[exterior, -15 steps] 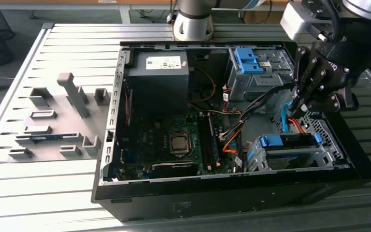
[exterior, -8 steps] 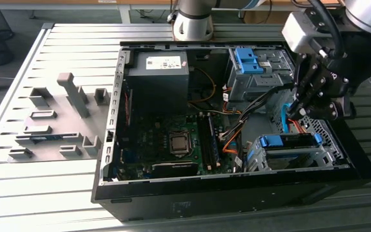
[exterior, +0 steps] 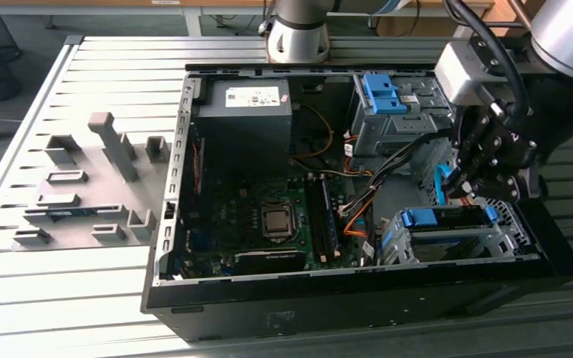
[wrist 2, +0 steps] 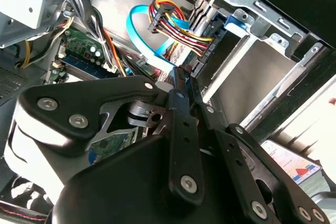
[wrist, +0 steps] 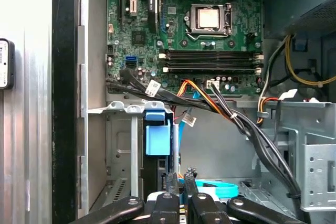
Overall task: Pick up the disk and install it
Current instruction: 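Insert the second disk wire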
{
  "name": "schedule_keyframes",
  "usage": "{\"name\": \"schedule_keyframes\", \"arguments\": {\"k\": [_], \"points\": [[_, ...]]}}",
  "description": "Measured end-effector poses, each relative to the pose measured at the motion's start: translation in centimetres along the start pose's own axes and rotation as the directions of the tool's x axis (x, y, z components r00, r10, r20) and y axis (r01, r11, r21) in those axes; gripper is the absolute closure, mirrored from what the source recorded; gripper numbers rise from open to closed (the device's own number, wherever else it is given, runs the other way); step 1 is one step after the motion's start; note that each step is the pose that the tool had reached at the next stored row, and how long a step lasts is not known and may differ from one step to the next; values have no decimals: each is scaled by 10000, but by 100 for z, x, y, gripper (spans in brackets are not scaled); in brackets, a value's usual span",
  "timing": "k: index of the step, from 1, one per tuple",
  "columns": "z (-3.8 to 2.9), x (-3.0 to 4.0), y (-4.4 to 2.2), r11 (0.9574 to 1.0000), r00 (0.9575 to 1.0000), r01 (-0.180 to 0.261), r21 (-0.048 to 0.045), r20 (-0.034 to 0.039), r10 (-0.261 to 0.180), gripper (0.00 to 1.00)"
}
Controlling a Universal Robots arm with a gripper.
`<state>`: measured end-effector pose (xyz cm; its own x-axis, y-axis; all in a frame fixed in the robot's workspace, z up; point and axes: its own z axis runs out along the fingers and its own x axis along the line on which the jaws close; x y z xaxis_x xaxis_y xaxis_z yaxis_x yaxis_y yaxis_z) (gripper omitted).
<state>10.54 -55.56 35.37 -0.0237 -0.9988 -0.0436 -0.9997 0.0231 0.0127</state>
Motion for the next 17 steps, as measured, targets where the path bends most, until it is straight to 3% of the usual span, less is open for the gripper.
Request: {"name": "schedule_keyframes", "arguments": {"k": [4,7,15,17], "points": [[41,50,-1,10000,9999,1,4,109,-1,84],[54,90,-2,10000,9995,4,-1,330,-4,84],[109,190,-5,10000,9986,7,-6,538,-6,84],[115,192,-6,10000,9985,7,-7,550,-7,84]]}}
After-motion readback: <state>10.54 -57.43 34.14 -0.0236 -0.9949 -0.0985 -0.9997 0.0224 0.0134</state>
